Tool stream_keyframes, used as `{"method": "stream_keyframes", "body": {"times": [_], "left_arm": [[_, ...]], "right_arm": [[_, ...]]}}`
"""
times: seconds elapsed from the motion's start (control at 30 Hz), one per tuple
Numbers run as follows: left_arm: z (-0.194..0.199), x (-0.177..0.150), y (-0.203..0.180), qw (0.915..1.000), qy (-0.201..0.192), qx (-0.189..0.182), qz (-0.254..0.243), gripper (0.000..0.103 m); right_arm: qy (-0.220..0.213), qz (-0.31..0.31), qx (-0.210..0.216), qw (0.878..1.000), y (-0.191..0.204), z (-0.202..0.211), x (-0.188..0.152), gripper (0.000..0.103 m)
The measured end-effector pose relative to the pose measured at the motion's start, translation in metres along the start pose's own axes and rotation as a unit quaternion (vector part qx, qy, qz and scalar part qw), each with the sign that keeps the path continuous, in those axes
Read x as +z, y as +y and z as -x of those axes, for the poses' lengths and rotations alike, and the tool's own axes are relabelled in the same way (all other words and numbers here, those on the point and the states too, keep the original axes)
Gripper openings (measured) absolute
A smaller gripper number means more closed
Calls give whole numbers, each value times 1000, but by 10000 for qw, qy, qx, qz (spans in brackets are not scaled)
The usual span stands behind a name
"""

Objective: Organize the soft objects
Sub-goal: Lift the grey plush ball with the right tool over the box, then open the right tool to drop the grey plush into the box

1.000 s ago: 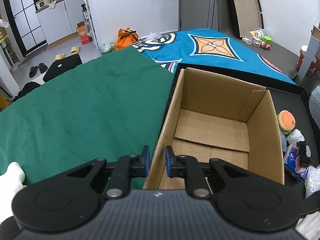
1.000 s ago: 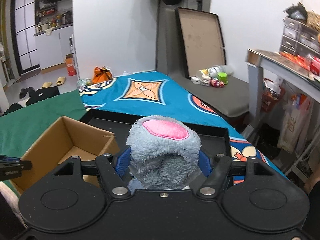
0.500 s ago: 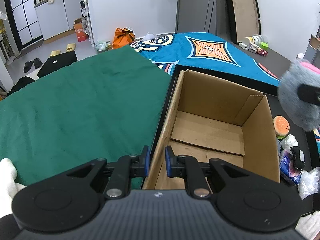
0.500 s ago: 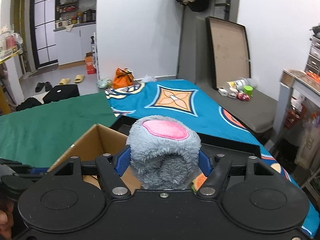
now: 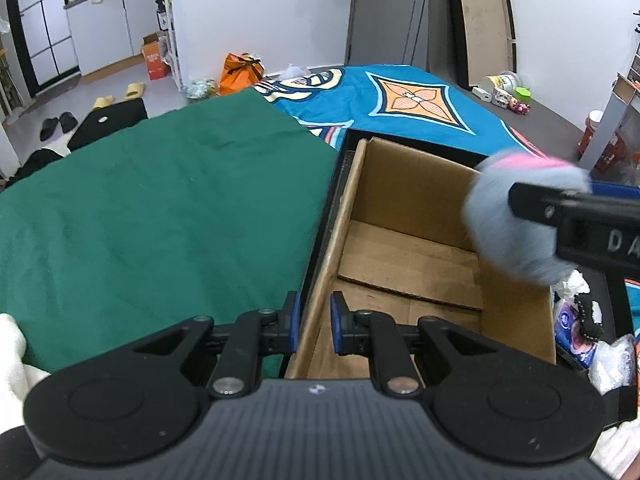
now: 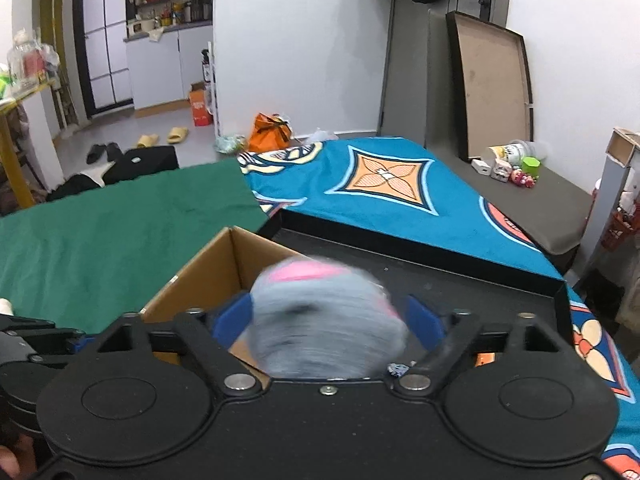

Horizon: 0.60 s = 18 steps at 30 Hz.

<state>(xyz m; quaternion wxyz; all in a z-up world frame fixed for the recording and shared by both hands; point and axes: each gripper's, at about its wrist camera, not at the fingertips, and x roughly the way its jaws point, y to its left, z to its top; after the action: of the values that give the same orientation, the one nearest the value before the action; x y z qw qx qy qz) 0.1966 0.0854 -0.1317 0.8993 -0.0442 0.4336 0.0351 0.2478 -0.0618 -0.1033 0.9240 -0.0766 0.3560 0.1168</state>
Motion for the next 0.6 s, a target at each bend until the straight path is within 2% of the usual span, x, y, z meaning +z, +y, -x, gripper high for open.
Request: {"method": "stream_keyframes", "body": {"times": [0.03, 0.2, 0.4, 0.5, 0.57, 0.6], "left_arm": [[0, 0, 1, 10000, -14, 0, 10, 15], [1, 0, -1, 10000, -32, 45, -11, 16], [3, -2, -11, 9995, -16, 196, -266, 23], [5, -2, -16, 9989, -53, 275, -380, 37], [7, -3, -19, 9983, -98, 332, -471, 51], [8, -3, -21, 9980, -119, 359, -513, 53]], "right_arm": [[-9, -50, -5, 10000, -2, 2, 0, 93], [45, -349, -15, 9994, -20, 8, -6, 94], [277, -724, -48, 9970, -44, 16, -27, 94], [340, -789, -67, 9963, -51, 22, -38, 94], [381, -864, -82, 9955, -56, 25, -45, 94], [407, -915, -93, 9949, -58, 27, -48, 94]]}}
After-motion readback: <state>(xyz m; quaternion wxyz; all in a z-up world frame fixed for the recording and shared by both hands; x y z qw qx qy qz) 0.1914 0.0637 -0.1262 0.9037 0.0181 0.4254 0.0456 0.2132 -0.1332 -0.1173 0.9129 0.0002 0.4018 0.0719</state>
